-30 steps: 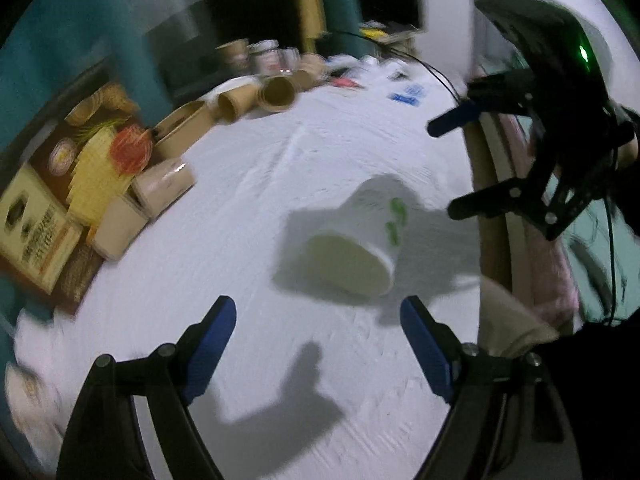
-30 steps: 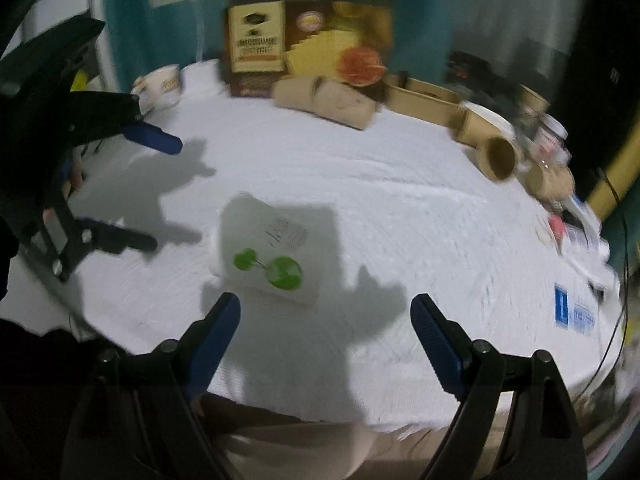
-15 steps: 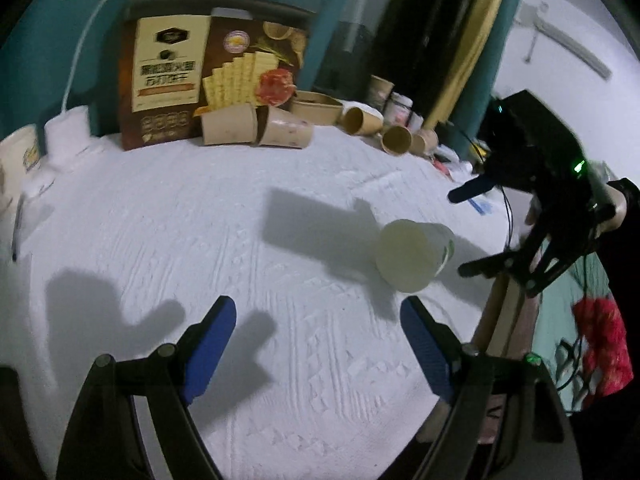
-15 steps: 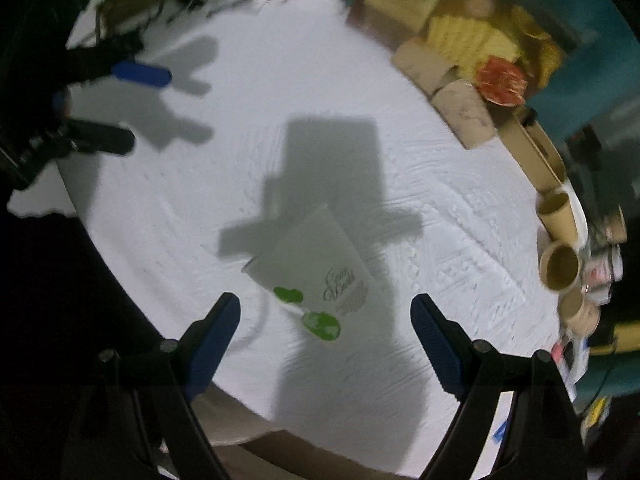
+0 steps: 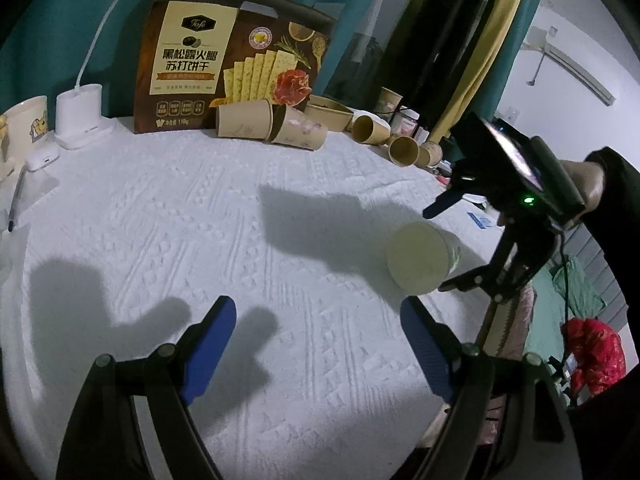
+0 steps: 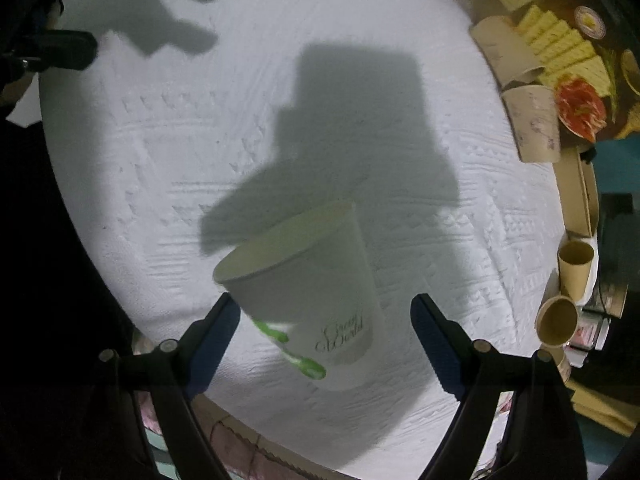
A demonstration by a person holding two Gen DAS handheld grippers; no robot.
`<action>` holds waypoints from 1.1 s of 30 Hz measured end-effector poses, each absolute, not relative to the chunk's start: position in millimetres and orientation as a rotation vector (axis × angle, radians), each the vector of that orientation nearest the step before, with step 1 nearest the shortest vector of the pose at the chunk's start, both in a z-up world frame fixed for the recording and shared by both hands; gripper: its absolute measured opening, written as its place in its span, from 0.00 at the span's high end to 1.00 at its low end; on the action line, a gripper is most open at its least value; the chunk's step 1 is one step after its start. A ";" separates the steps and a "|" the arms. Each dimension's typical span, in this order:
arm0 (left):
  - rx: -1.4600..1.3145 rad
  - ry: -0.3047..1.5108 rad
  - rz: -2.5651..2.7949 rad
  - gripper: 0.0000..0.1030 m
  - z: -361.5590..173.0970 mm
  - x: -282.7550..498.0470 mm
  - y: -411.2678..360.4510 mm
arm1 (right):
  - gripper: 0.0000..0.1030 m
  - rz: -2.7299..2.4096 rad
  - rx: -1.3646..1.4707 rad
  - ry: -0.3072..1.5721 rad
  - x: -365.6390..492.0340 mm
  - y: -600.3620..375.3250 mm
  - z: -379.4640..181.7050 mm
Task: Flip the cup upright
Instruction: 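Rotate the right tool to turn the held white cup upright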
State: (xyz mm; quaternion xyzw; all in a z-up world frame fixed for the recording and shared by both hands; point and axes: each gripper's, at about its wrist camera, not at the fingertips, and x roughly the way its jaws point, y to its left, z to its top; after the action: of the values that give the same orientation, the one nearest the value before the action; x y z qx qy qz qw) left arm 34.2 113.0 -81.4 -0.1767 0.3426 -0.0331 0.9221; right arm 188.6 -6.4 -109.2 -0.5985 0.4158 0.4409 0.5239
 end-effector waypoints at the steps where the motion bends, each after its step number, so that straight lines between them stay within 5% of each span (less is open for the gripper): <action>1: -0.362 0.703 -0.070 0.18 -82.0 33.9 113.6 | 0.17 1.053 -1.447 0.994 188.4 -4.3 -111.3; 6: -0.372 0.700 -0.078 0.18 -84.9 32.7 115.5 | 0.18 1.061 -1.512 1.006 188.4 2.8 -122.1; 10: -0.385 0.702 -0.072 0.18 -87.0 34.7 119.4 | 0.40 1.058 -1.514 1.028 191.9 6.9 -125.8; 22: -0.376 0.735 -0.066 0.18 -90.1 42.7 117.2 | 0.41 1.016 -1.394 1.011 213.9 6.1 -114.7; 33: -0.313 0.752 -0.073 0.18 -78.7 59.5 98.8 | 0.41 0.881 -0.882 0.888 251.6 -40.1 -54.4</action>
State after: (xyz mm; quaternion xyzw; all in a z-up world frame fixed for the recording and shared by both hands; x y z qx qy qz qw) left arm 59.5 98.8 -78.7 -0.1523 0.3658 -0.0357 0.9174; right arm 251.6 -40.1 -54.4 -0.3991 0.4019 0.3986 0.7214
